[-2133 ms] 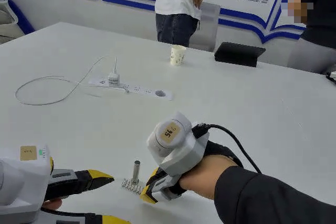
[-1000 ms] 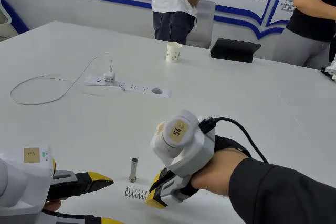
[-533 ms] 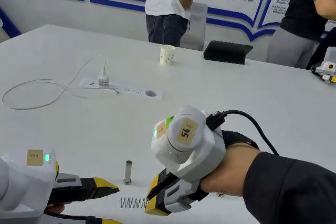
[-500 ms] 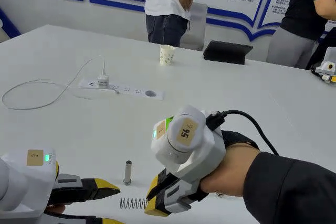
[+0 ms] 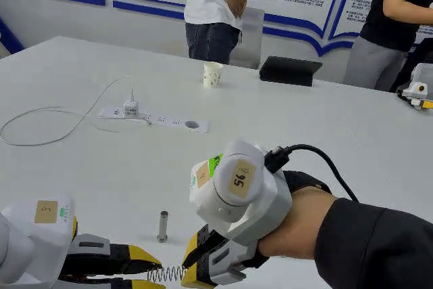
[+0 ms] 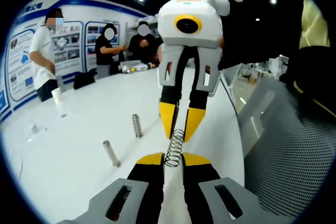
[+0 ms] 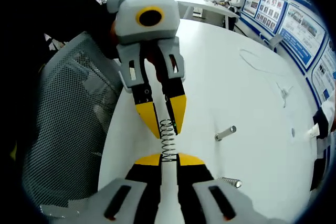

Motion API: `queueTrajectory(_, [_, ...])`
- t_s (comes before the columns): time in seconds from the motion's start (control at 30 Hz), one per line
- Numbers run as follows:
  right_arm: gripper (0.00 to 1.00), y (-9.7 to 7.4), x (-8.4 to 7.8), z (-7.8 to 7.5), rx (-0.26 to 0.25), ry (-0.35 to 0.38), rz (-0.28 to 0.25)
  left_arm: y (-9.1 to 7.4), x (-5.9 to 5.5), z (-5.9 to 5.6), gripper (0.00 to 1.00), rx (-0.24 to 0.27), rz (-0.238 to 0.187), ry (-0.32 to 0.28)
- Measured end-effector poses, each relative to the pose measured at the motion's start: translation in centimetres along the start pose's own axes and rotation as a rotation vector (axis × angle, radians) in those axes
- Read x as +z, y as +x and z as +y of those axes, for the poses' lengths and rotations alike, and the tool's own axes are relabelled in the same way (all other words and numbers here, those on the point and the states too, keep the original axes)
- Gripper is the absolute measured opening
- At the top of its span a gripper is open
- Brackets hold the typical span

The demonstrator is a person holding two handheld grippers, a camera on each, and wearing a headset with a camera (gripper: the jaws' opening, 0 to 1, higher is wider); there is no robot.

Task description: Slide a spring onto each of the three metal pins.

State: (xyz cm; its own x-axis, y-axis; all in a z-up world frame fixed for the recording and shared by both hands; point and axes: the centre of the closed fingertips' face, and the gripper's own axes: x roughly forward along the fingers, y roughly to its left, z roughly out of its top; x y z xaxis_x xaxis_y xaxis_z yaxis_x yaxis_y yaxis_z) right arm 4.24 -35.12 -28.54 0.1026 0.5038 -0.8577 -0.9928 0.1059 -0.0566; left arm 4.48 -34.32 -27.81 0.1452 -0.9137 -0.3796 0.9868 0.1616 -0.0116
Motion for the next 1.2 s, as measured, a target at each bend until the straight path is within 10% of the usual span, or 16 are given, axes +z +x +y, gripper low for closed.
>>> queueTrajectory(1.2, [0.12,-0.4,-0.3,-0.1,0.013,0.034,-0.040,0.3,1.2,-0.9,0.10,-0.041,-0.046,-0.011])
